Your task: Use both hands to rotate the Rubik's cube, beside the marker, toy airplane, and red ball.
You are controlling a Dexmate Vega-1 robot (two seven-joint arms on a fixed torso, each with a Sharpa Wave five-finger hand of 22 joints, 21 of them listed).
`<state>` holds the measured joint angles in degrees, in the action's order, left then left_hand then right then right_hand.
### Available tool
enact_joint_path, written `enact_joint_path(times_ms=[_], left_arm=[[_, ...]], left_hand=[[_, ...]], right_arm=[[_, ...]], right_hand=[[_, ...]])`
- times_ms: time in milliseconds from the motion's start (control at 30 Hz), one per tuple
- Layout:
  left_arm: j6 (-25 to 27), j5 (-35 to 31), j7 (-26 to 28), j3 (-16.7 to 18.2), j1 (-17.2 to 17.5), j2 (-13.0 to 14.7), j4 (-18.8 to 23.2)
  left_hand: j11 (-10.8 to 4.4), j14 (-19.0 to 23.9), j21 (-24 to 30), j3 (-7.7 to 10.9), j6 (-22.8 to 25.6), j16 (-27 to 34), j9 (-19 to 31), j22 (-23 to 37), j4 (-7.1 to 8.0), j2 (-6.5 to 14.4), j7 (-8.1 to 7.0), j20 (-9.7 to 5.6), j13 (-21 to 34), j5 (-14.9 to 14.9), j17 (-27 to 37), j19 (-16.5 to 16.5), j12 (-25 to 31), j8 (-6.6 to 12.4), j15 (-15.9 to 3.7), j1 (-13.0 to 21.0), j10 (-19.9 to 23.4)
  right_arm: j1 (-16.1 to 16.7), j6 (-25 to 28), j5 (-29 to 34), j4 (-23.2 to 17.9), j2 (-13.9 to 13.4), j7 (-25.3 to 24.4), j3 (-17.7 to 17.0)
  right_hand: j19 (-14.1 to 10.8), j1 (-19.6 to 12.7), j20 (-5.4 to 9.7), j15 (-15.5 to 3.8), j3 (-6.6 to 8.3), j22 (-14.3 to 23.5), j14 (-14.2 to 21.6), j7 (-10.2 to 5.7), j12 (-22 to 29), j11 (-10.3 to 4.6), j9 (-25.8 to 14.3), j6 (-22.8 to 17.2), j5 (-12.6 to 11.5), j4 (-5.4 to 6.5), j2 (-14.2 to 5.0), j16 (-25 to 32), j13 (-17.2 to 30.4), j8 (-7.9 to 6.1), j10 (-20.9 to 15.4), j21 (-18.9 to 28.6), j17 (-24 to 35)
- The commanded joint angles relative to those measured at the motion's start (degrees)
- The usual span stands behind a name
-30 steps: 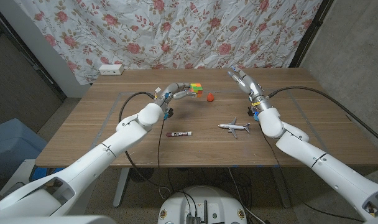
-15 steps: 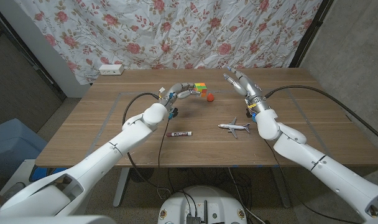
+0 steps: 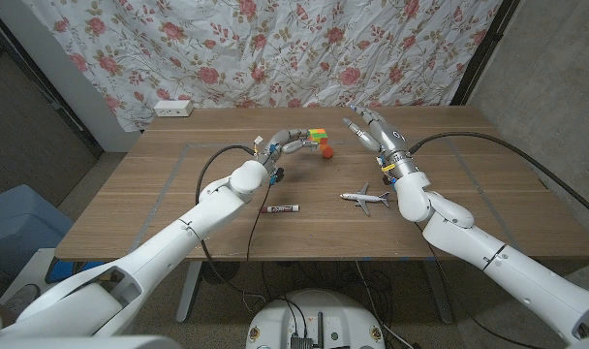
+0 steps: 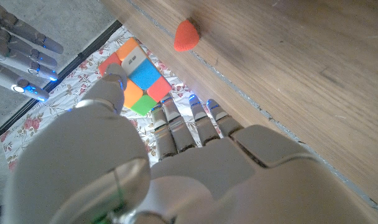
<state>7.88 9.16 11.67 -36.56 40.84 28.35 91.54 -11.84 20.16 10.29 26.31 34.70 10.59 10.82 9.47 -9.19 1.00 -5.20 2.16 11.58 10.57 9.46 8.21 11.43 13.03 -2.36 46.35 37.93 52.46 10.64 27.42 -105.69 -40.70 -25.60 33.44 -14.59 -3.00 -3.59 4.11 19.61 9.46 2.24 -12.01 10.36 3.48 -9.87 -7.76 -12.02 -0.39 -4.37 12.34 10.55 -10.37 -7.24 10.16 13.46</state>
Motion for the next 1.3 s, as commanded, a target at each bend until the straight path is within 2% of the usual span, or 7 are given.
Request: enact_joint_path(times_ms=[33, 133, 200, 667, 1300], left_arm=[[-0.52, -0.02, 1.25, -0.91, -1.01, -1.79, -1.52], [-0.65, 0.06, 1.51, -0.99, -1.08, -2.19, -1.78], [-0.66, 0.08, 1.77, -1.04, -1.1, -2.46, -1.9], [-1.23, 0.22, 3.05, -1.3, -0.95, -3.74, -2.47], [-1.99, 0.82, 3.49, -1.75, -1.07, -5.28, -3.58]], left_hand=[[0.03, -0.16, 0.34, -0.18, 1.07, -0.02, 0.31, 0.14, 0.05, 0.18, 1.34, 0.08, 0.26, 0.01, 0.18, 0.27, 0.14, -0.19, -2.41, -0.41, 0.0], [-0.03, -0.15, 0.35, -0.23, 1.1, -0.01, 0.32, 0.14, 0.03, 0.22, 1.33, 0.09, 0.26, 0.01, 0.18, 0.28, 0.16, -0.25, -2.63, -0.48, 0.0], [0.08, -0.16, 0.35, -0.26, 1.07, -0.02, 0.32, 0.14, 0.02, 0.24, 1.39, 0.09, 0.26, 0.01, 0.18, 0.27, 0.18, -0.3, -2.65, -0.52, 0.04], [0.23, -0.28, 0.34, -0.42, 1.01, -0.04, 0.33, 0.15, -0.1, 0.46, 1.38, 0.28, 0.26, 0.03, 0.16, 0.25, 0.23, -0.63, -2.76, -0.71, 0.05], [0.46, -0.33, 0.33, -0.64, 0.9, -0.03, 0.37, 0.16, -0.18, 0.81, 1.64, 0.51, 0.26, 0.04, 0.15, 0.16, 0.19, -1.03, -2.56, -0.99, -0.17]], right_arm=[[-0.58, 3.3, 4.47, -1.01, -0.41, 0.47, 1.57], [-0.84, 3.92, 5.16, -1.16, -0.55, 1.19, 1.94], [-0.96, 4.4, 5.51, -1.29, -0.56, 1.62, 2.12], [-1.53, 5.81, 7.35, -2.0, -0.84, 3.87, 3.34], [-1.5, 8.03, 9.15, -3.6, -0.48, 6.24, 4.69]], right_hand=[[0.58, -0.02, -0.1, 0.25, -0.1, 0.11, -0.27, -0.51, 0.06, 0.48, -0.14, 0.29, -0.1, 0.11, -0.3, -0.17, 0.21, -0.08, 0.63, -0.03, 0.27], [0.73, -0.01, -0.1, 0.5, -0.06, 0.1, -0.38, -0.54, 0.06, 0.83, -0.15, 0.31, -0.15, 0.08, -0.31, -0.22, 0.19, -0.08, 0.87, 0.0, 0.23], [0.9, 0.03, -0.16, 0.96, -0.03, 0.1, -0.73, -0.56, 0.08, 1.58, -0.16, 0.36, -0.19, 0.07, -0.32, -0.36, 0.18, -0.07, 1.09, 0.03, 0.2], [1.75, 0.4, -1.16, 2.44, 0.03, 0.1, -1.52, -0.62, 0.18, 3.35, -0.19, 0.93, -0.34, 0.23, -0.48, -0.57, 0.11, 0.06, 1.77, 0.09, 0.19], [2.39, 0.92, -1.52, 2.76, -0.04, 0.13, -1.65, -0.5, 0.18, 3.28, -0.26, -0.09, -0.44, 0.56, -0.64, -0.43, 0.06, -0.42, 2.59, 0.14, 0.28]])
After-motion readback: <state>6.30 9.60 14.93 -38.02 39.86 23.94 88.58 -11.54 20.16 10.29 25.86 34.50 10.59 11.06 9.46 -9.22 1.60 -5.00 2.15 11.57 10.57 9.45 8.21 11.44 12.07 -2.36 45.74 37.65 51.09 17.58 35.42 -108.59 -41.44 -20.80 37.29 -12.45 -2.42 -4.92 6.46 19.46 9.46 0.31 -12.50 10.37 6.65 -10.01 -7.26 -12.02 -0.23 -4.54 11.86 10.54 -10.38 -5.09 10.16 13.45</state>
